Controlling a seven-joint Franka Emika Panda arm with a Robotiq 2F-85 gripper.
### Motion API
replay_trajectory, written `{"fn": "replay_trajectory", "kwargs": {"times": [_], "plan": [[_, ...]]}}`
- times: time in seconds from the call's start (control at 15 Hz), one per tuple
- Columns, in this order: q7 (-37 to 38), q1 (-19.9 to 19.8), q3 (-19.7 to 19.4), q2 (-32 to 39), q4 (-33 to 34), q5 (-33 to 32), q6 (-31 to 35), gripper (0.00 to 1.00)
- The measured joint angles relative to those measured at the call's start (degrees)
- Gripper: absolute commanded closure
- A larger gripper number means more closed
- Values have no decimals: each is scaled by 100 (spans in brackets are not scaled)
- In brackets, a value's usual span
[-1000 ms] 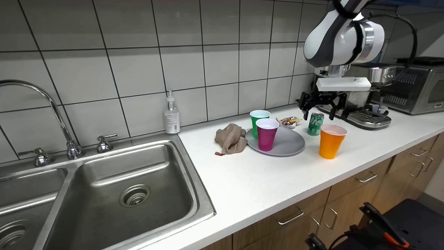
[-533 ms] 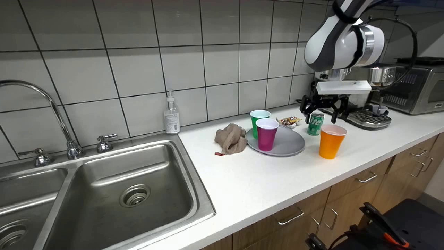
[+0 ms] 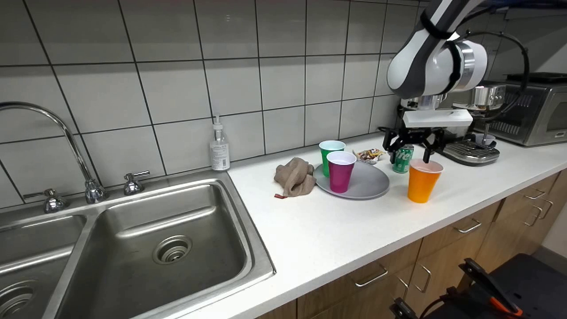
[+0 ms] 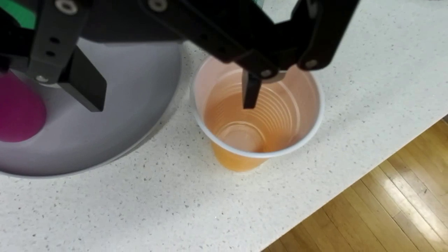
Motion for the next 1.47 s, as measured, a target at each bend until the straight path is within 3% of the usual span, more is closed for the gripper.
{"fn": "replay_trajectory", "kwargs": {"times": [0.6, 0.67, 0.8, 1.33, 1.47], "plan": [[110, 2, 0, 195, 1, 0, 99, 0], [127, 2, 0, 217, 1, 0, 112, 25], [153, 3, 0, 247, 1, 0, 151, 34], [184, 18, 0, 292, 1, 0, 252, 97], [186, 27, 0, 294, 1, 0, 260, 100]]}}
